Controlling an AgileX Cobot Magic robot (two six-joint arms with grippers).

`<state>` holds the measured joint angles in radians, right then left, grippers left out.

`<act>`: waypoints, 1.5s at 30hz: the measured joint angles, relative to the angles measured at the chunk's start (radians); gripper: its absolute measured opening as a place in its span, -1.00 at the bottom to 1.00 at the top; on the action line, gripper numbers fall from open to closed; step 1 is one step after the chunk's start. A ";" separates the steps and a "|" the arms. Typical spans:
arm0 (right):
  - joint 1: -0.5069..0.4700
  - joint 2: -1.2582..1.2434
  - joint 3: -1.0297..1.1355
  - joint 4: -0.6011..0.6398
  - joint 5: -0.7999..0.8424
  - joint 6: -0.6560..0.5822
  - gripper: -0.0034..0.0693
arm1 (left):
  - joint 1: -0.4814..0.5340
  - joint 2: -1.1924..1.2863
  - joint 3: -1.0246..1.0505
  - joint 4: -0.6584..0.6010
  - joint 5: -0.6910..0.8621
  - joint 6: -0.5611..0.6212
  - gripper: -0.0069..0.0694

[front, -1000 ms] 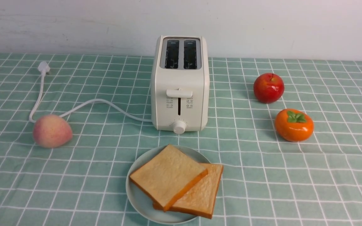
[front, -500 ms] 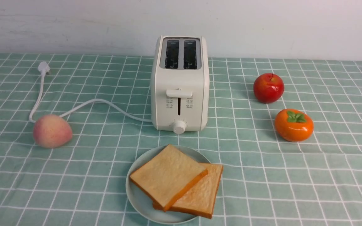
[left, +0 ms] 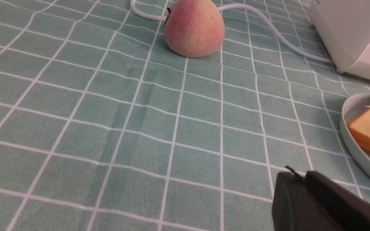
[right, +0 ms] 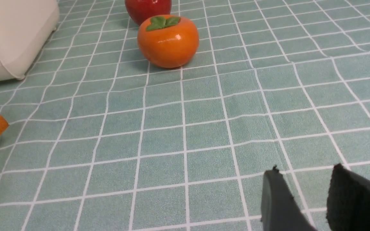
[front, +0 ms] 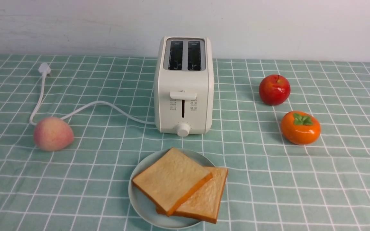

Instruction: Take toasted bread from bread machine on blue coffee table place on plate.

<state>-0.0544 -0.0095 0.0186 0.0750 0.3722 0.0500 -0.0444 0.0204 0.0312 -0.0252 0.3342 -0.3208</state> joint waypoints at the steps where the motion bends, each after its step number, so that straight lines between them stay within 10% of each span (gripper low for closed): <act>1: 0.000 0.000 0.000 0.000 0.000 0.000 -0.25 | 0.000 0.001 0.000 0.000 0.001 0.000 -0.72; 45: 0.000 0.000 -0.001 -0.004 0.005 0.000 -0.25 | 0.000 0.001 0.000 0.000 0.007 -0.001 -0.63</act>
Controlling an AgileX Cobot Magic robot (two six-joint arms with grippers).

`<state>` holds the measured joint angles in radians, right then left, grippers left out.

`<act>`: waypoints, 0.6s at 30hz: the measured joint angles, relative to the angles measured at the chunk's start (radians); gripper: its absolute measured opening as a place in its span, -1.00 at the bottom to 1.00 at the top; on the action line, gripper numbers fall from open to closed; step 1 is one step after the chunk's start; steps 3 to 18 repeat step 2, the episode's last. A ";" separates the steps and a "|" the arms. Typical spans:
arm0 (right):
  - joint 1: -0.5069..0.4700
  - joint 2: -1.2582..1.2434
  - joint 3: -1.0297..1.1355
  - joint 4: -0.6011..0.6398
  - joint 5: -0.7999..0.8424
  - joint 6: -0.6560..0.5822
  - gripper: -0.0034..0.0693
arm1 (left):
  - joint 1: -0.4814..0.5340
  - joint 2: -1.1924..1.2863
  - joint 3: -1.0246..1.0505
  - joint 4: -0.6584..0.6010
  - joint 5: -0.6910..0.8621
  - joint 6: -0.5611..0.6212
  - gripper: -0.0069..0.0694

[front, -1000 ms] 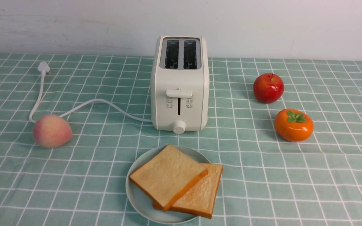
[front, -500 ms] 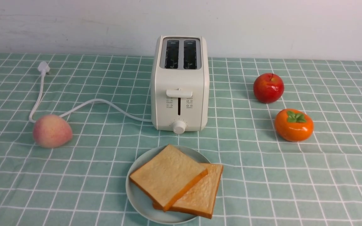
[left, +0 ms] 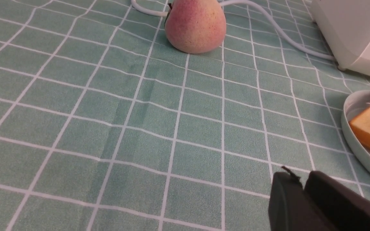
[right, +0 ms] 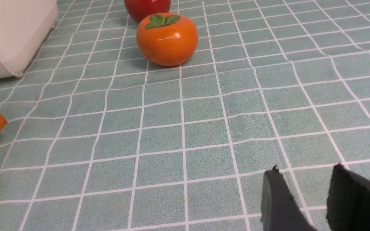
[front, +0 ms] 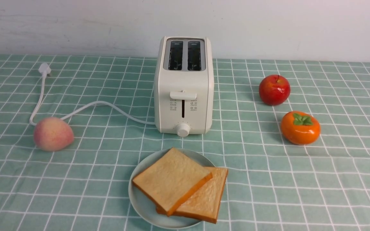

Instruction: Take toasted bread from bread machine on blue coffee table place on plate.

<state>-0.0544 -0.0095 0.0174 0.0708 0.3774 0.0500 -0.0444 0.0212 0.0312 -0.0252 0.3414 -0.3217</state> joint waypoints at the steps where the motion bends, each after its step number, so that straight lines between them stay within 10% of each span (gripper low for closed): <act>1: 0.000 0.000 0.000 0.000 0.000 0.000 -0.25 | 0.000 0.000 0.000 0.000 0.000 0.000 -0.62; 18: 0.000 0.000 0.000 0.000 0.000 0.000 -0.25 | 0.000 0.000 0.000 0.000 0.000 0.000 -0.62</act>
